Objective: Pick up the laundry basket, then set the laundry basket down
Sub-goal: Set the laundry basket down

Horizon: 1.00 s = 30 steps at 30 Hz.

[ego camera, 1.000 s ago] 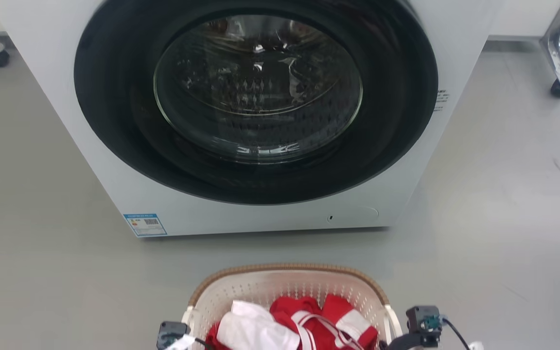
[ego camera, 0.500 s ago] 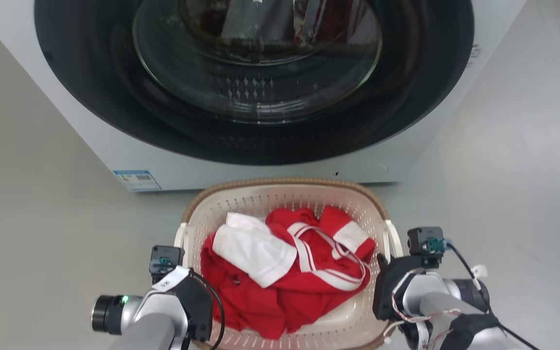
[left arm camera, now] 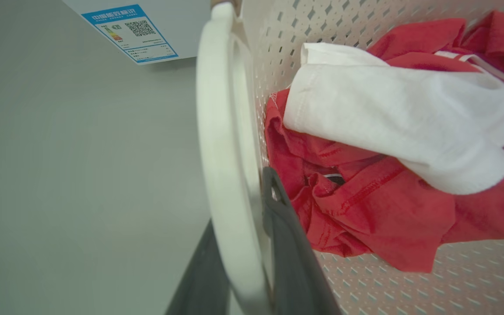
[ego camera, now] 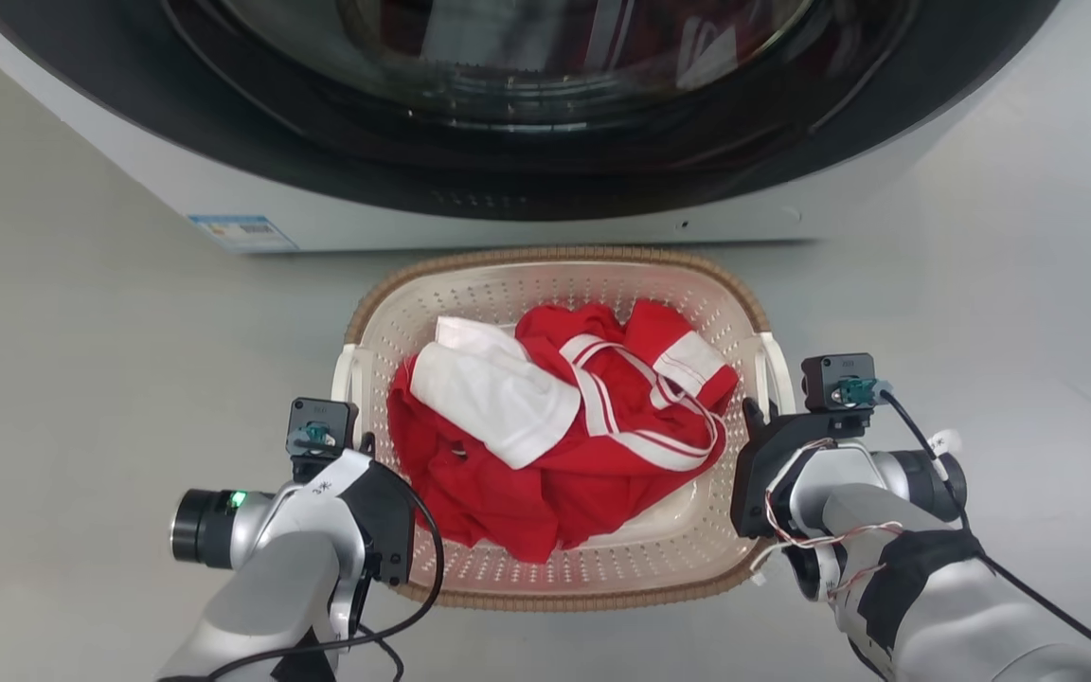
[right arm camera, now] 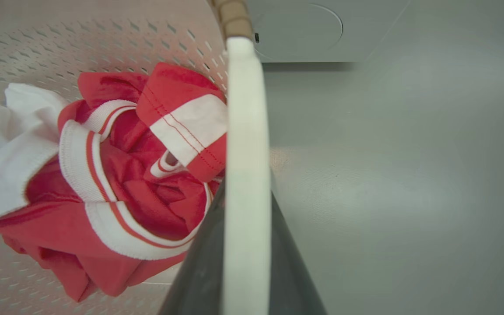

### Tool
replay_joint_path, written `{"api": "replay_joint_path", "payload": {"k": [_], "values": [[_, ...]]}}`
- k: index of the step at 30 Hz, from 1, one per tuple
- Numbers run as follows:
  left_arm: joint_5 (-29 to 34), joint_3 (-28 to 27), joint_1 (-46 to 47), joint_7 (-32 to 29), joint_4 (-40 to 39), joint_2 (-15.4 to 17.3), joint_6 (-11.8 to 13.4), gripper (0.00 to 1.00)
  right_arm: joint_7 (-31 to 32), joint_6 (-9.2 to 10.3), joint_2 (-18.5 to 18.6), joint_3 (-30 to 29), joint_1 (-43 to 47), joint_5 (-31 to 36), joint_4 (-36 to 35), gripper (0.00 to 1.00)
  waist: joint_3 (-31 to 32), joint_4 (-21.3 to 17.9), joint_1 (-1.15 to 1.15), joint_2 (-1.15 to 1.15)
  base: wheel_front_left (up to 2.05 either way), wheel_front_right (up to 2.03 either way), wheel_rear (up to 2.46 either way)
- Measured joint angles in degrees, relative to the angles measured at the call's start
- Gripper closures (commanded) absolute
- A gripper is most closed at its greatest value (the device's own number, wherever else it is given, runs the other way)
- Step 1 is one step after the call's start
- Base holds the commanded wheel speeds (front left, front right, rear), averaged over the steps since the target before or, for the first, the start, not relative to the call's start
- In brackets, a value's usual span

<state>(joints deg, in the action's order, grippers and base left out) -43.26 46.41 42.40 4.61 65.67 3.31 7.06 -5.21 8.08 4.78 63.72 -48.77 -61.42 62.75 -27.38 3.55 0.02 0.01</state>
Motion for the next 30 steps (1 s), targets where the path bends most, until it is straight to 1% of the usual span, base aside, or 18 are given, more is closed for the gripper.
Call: {"api": "replay_joint_path", "payload": {"k": [7, 20, 25, 30], "values": [[0.22, -0.01, 2.68, 0.54, 0.21, -0.14, 0.00, 1.00, -0.64, 0.00, 0.01, 0.05, -2.85, 0.54, 0.80, 1.00, -5.11, 0.47, 0.00, 0.00, 0.00, 0.00, 0.00], [1.01, -0.47, 11.04, 2.07, 0.23, 0.07, 0.09, 1.00, -2.38, 0.00, 0.35, -0.12, -11.67, 1.48, 2.19, 1.00, -16.24, 1.36, -0.01, 0.00, 0.00, 0.00, 0.00], [1.09, -0.44, 11.77, 2.65, 0.33, 0.00, 0.09, 1.00, -3.22, 0.00, 0.40, -0.05, -12.32, 2.07, 2.64, 1.00, -19.77, 1.73, 0.00, 0.00, 0.00, 0.00, 0.00], [1.15, -0.35, 12.84, 3.60, 0.45, -0.03, 0.09, 1.00, -4.28, 0.00, 0.40, 0.01, -12.90, 2.11, 2.98, 1.00, -21.80, 2.15, -0.01, 0.00, 0.00, 0.00, 0.00]]}}
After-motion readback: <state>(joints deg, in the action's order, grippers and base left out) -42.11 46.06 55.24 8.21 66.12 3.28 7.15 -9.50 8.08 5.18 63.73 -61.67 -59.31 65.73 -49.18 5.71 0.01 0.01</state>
